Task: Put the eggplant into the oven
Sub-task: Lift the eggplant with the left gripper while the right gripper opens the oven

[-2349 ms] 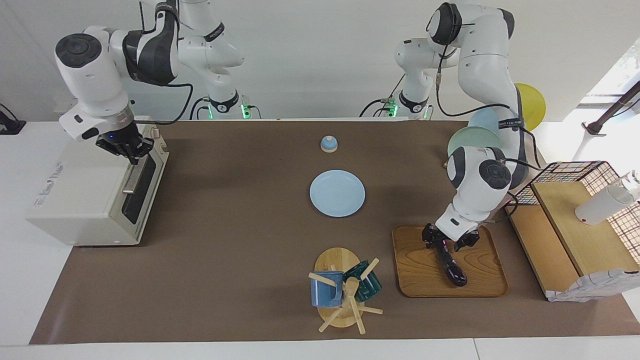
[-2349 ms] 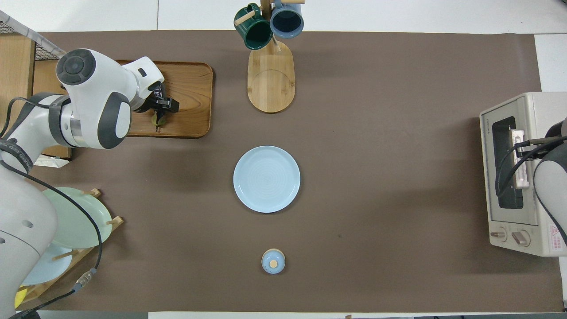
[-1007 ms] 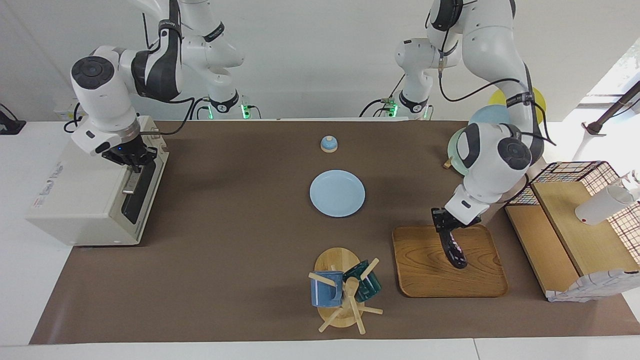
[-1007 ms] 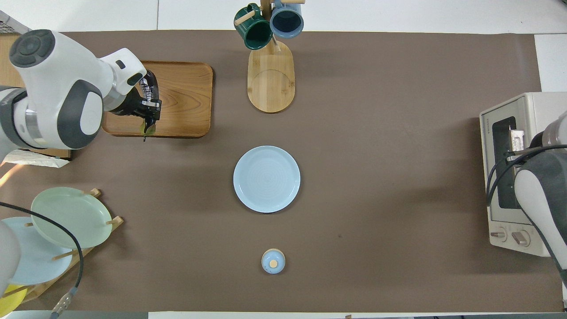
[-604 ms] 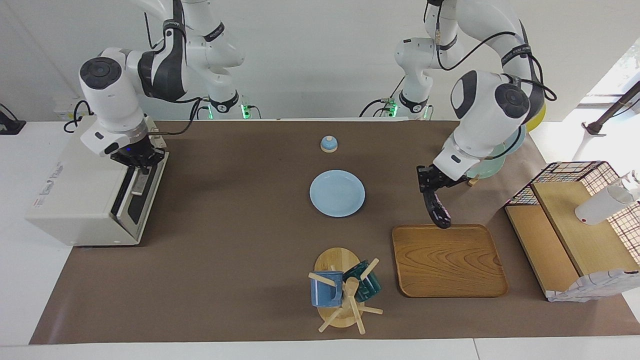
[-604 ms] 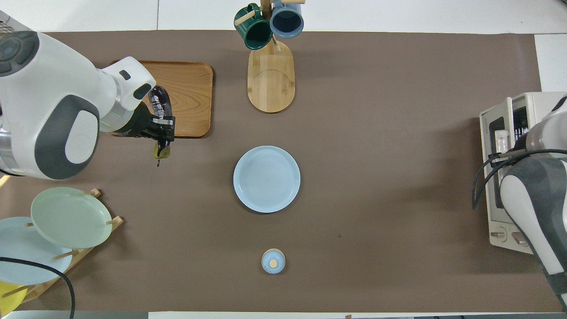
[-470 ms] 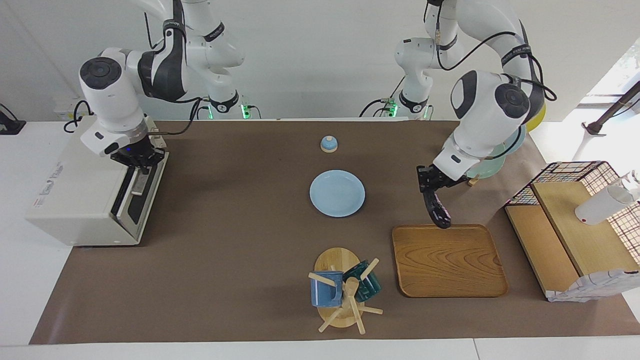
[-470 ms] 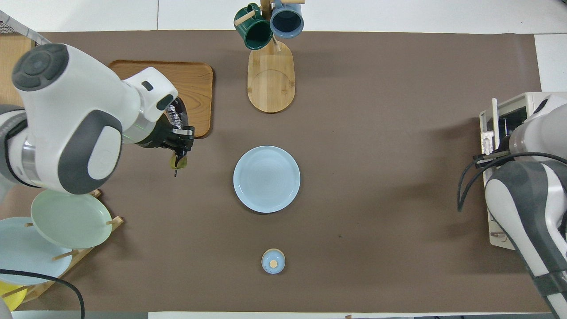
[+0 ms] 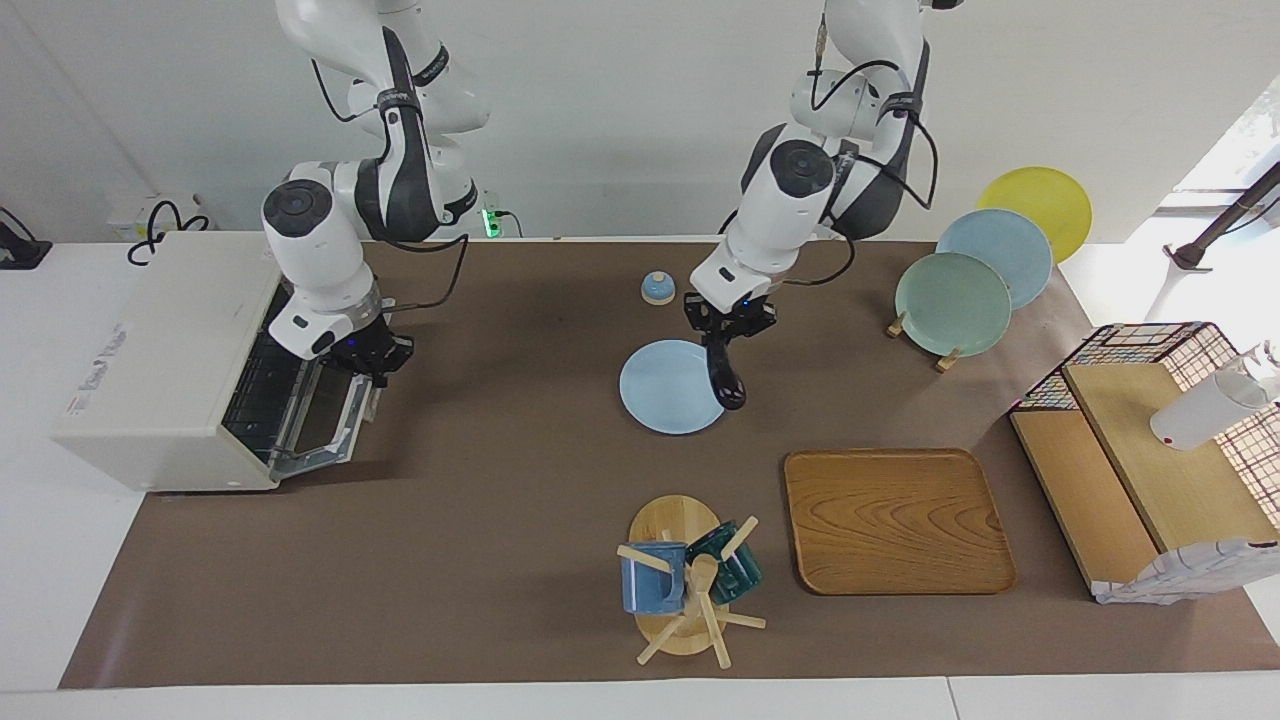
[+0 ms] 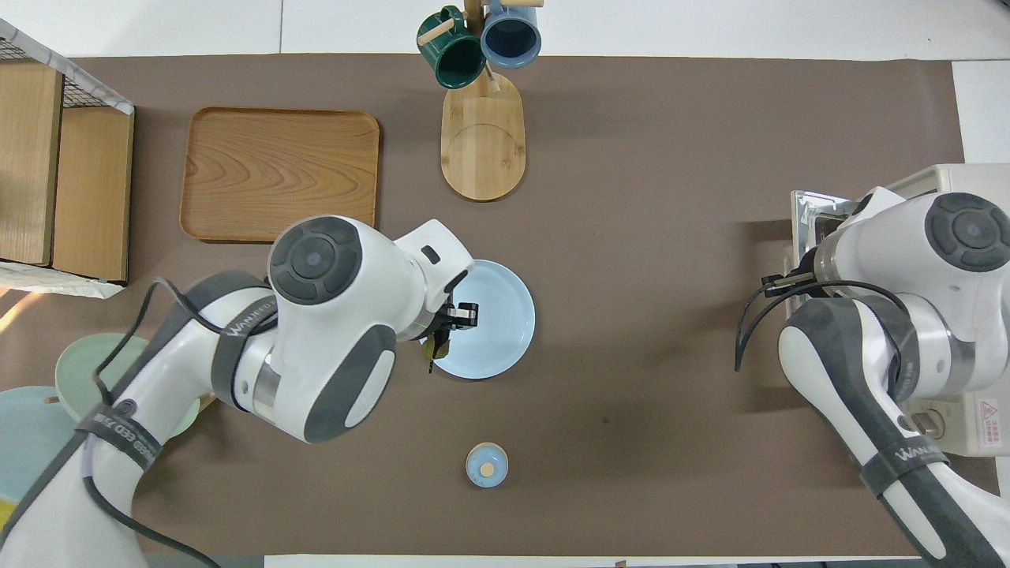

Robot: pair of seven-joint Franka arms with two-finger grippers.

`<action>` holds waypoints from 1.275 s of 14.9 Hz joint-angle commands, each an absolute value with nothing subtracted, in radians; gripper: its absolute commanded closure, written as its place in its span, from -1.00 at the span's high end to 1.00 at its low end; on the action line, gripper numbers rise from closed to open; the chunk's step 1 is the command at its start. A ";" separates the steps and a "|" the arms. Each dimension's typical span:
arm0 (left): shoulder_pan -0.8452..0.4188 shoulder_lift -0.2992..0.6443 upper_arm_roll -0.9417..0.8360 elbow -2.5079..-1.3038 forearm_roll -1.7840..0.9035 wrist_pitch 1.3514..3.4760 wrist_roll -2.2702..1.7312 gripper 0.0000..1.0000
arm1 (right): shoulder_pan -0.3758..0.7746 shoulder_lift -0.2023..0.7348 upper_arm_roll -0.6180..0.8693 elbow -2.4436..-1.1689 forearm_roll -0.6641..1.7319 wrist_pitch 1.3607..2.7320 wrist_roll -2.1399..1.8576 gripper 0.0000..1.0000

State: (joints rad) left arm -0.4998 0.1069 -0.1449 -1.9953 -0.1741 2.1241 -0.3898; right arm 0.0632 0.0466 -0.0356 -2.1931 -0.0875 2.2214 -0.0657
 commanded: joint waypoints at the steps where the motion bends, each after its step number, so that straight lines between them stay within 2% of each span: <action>1: -0.540 0.080 -0.126 -2.078 -0.192 2.204 -0.407 -1.00 | 0.055 0.077 -0.048 -2.198 -0.100 2.282 -0.055 -1.00; 5: -0.578 0.173 -0.126 -2.080 -0.192 2.315 -0.431 -1.00 | 0.055 0.156 -0.048 -2.220 -0.092 2.356 -0.051 -1.00; 7: -0.583 0.187 -0.126 -2.079 -0.192 2.322 -0.431 -1.00 | 0.067 0.170 -0.045 -2.218 -0.060 2.375 -0.048 -1.00; 10: -0.594 0.202 -0.126 -2.079 -0.192 2.329 -0.431 -1.00 | 0.100 0.167 -0.043 -2.200 0.020 2.335 -0.003 -1.00; 14: -0.595 0.204 -0.126 -2.079 -0.192 2.329 -0.417 -1.00 | 0.170 0.156 -0.015 -2.091 0.113 2.211 0.082 -1.00; 15: -0.597 0.203 -0.126 -2.079 -0.192 2.329 -0.417 -0.77 | 0.199 0.149 -0.014 -2.091 0.114 2.212 0.134 -0.76; 16: -0.595 0.202 -0.126 -2.079 -0.192 2.327 -0.419 0.58 | 0.213 0.144 -0.014 -2.083 0.114 2.212 0.193 -0.56; 17: -0.594 0.202 -0.126 -2.076 -0.192 2.318 -0.416 1.00 | 0.230 0.146 -0.012 -2.060 0.107 2.201 0.208 0.05; 18: -0.589 0.201 -0.124 -2.072 -0.190 2.315 -0.414 1.00 | 0.253 0.149 -0.014 -2.040 0.095 2.163 0.207 0.26; 19: -0.584 0.196 -0.124 -2.069 -0.190 2.309 -0.414 1.00 | 0.261 0.153 -0.012 -2.004 0.094 2.120 0.207 0.59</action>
